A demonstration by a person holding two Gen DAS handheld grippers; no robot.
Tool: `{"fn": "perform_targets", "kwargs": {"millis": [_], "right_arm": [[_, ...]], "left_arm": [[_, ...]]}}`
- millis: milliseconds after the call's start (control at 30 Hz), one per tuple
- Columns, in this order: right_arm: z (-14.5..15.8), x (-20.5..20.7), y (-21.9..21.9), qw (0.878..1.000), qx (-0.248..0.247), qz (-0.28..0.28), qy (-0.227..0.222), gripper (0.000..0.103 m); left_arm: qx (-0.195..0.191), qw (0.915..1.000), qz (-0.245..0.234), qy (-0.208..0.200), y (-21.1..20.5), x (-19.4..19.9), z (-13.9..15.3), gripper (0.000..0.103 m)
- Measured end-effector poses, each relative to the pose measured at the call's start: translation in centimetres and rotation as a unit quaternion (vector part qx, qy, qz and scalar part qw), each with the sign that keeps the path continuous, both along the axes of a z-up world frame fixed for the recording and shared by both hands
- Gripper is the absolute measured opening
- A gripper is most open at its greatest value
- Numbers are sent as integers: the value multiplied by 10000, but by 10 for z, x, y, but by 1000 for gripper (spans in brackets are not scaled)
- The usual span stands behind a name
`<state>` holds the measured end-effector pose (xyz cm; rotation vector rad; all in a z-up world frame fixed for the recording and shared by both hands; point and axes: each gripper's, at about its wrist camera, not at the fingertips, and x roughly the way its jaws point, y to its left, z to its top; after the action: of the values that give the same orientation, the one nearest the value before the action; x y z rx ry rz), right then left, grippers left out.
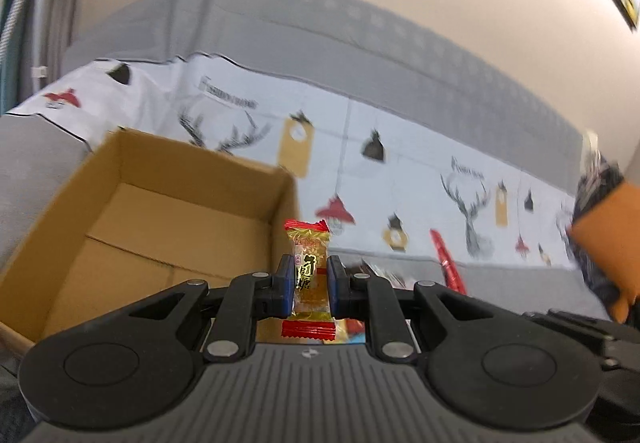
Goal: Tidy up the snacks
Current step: 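Carry both snacks into the box and open both tools to drop them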
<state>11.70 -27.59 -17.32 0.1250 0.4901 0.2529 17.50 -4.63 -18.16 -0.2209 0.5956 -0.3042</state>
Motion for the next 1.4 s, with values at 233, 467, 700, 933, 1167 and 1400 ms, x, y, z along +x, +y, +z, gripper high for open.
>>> {"fn": "perform_targets", "kwargs": {"millis": [233, 467, 700, 933, 1167, 1400], "right_arm": [[31, 23, 62, 9987, -156, 428, -235, 12], [25, 48, 114, 9974, -421, 584, -56, 13], [1, 64, 139, 9964, -570, 589, 238, 13], [-32, 83, 152, 9945, -650, 463, 677, 13], [-68, 100, 160, 9877, -724, 444, 1311, 13], [-80, 102, 157, 9854, -581, 482, 1524, 14]], "left_arm": [[-413, 9989, 170, 148, 53, 20, -11, 18], [-297, 9957, 335, 812, 88, 47, -51, 18], [144, 9950, 583, 793, 108, 59, -75, 18], [741, 9926, 495, 822, 102, 66, -86, 18], [861, 9882, 304, 1226, 99, 77, -109, 18], [853, 9876, 347, 1269, 100, 76, -112, 21]]}}
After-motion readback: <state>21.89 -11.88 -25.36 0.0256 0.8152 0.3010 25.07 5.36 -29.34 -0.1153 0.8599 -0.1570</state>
